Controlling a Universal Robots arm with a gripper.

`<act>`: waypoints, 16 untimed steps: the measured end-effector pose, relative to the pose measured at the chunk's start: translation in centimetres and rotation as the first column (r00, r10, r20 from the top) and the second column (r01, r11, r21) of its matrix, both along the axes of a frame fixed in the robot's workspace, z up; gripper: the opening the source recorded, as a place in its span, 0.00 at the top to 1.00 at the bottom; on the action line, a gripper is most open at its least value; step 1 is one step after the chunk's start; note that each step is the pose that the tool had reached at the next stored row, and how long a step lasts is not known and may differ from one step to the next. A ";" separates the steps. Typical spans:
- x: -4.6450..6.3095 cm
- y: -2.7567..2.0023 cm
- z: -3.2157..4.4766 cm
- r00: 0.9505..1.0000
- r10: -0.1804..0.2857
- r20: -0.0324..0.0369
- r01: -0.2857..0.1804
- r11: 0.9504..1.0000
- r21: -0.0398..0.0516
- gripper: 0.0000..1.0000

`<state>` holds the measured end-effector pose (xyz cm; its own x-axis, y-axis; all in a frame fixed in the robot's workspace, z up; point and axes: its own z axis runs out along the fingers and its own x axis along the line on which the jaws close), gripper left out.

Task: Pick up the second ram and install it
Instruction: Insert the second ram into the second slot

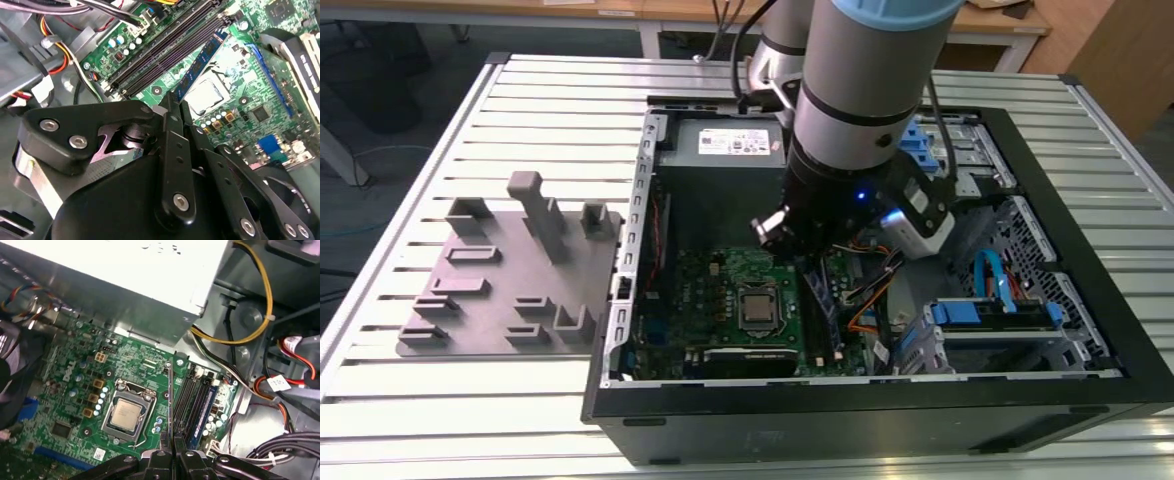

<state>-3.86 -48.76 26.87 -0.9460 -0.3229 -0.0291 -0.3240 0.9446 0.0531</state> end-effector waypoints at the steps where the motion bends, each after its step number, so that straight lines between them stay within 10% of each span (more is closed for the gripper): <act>1: 0.0 0.00 0.00 1.000 -0.012 0.000 0.012 1.000 0.000 0.89; 16: 0.0 0.00 -0.05 0.986 -0.168 0.000 0.168 0.986 0.000 0.89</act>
